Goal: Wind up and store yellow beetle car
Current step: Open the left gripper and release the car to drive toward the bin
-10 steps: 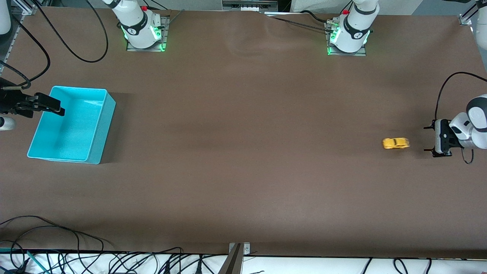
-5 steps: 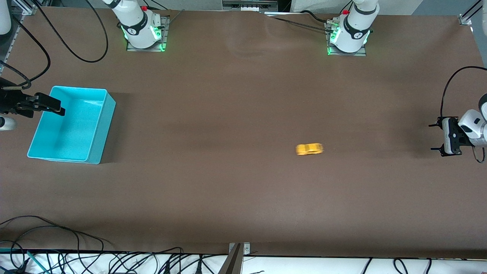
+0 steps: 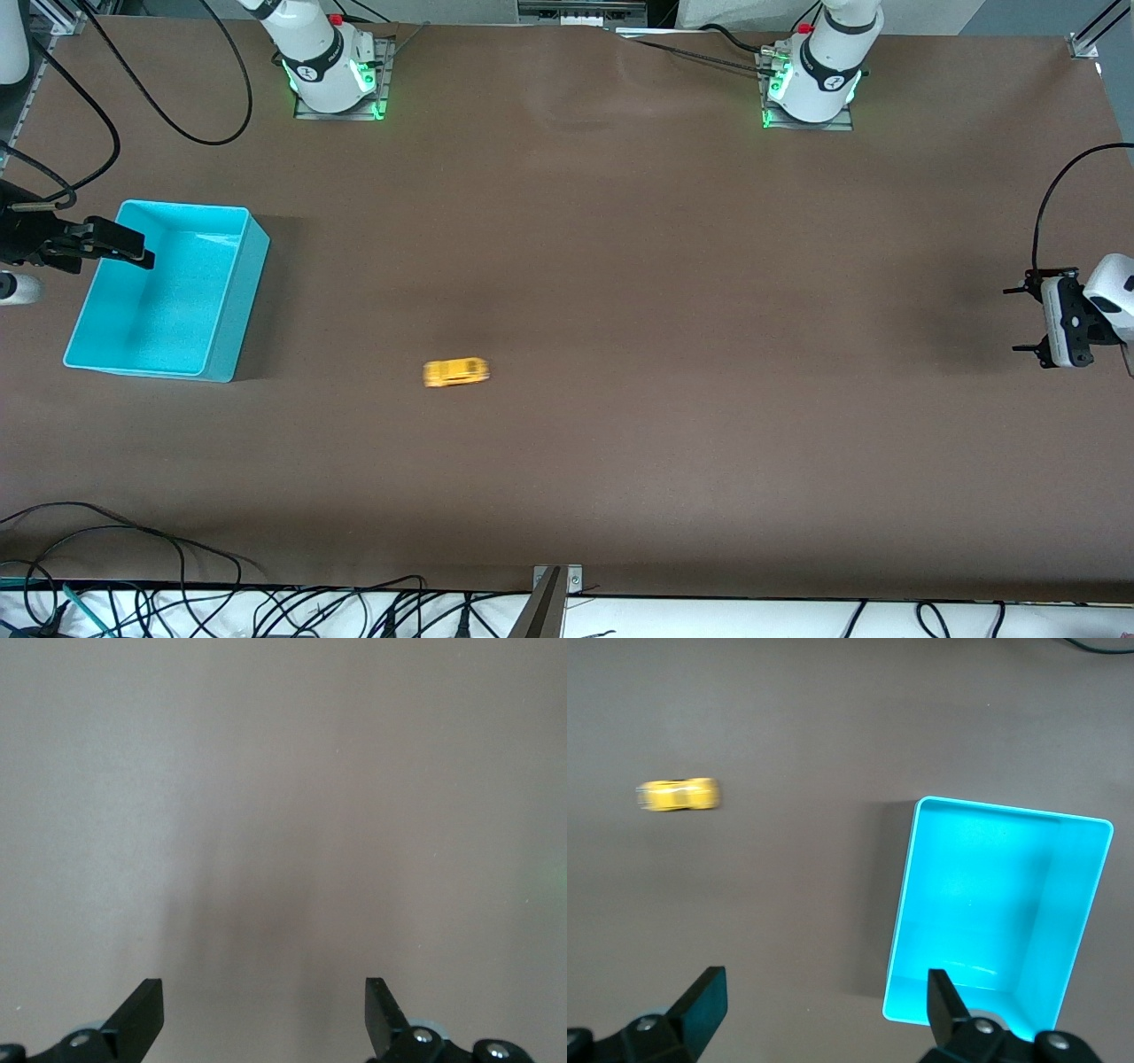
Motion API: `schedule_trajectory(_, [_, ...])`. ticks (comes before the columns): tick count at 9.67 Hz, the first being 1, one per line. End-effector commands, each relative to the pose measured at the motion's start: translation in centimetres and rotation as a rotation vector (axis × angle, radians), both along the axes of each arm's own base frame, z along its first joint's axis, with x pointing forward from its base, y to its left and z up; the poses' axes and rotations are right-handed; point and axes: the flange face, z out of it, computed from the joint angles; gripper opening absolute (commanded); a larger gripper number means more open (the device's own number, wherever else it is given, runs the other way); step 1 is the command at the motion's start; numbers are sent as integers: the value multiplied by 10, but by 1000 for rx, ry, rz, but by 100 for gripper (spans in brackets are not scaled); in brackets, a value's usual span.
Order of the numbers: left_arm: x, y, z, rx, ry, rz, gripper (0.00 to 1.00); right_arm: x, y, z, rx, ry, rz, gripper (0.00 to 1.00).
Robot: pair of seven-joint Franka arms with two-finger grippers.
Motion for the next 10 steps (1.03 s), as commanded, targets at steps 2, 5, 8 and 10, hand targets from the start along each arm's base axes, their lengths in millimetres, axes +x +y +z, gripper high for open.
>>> schedule_trajectory(2, [5, -9, 11, -5, 16, 23, 100, -6, 1, 0, 9, 6, -2, 100])
schedule_trajectory(5, [5, -17, 11, -6, 32, 27, 100, -3, 0, -8, 12, 20, 15, 100])
schedule_trajectory(8, [6, -28, 19, 8, 40, 47, 100, -3, 0, -21, 14, 42, 42, 100])
schedule_trajectory(10, [6, -37, 27, 22, 61, 79, 100, -6, -2, -29, 15, 60, 78, 100])
